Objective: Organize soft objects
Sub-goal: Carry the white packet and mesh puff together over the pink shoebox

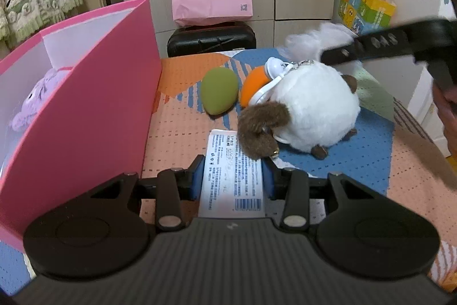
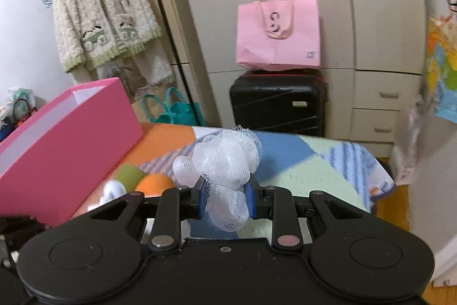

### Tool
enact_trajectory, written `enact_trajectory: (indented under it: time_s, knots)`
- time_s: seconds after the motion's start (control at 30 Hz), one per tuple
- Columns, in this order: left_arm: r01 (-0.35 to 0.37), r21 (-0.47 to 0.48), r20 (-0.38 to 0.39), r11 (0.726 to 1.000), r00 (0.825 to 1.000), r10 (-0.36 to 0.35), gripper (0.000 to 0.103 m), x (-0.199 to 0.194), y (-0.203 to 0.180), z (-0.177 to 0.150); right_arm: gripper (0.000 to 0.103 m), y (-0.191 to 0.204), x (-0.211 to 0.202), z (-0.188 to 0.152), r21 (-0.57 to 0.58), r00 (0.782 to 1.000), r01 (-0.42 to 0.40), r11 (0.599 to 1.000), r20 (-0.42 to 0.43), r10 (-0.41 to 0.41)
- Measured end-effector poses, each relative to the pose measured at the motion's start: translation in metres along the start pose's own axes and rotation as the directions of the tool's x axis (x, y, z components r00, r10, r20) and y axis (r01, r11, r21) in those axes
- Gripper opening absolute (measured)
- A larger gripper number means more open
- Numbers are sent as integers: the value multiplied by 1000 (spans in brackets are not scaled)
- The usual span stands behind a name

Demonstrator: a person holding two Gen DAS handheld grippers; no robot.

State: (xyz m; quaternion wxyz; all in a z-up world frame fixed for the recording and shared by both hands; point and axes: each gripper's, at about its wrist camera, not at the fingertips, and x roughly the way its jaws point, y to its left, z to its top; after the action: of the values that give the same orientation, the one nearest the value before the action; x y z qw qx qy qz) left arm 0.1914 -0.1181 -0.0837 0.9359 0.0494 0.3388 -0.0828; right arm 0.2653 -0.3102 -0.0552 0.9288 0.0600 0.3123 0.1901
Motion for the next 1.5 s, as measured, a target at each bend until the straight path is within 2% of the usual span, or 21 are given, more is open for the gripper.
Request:
enact_trajectory:
  time_s: [0.13, 0.27, 0.43, 0.6, 1.03, 1.5]
  knots:
    - [27, -19, 4, 999, 1000, -27, 40, -6, 4, -3, 31, 3, -19, -16, -3, 999, 46, 999, 2, -46]
    - [101, -57, -2, 993, 995, -101, 40, -14, 9, -5, 31, 8, -37, -28, -7, 995, 95, 995, 8, -95]
    - [119, -47, 20, 992, 993, -118, 40, -29, 9, -8, 31, 15, -55, -46, -9, 988, 153, 988, -3, -153]
    - [182, -61, 22, 981, 983, -181, 39, -43, 13, -12, 31, 27, -76, -60, 6, 978, 209, 978, -3, -208]
    - [244, -61, 11, 968, 970, -244, 39, -71, 22, -26, 31, 77, -115, -92, -16, 992, 130, 991, -4, -130]
    - [287, -93, -2, 953, 958, -288, 39, -100, 48, -42, 31, 135, -134, -111, -153, 995, -36, 988, -102, 20]
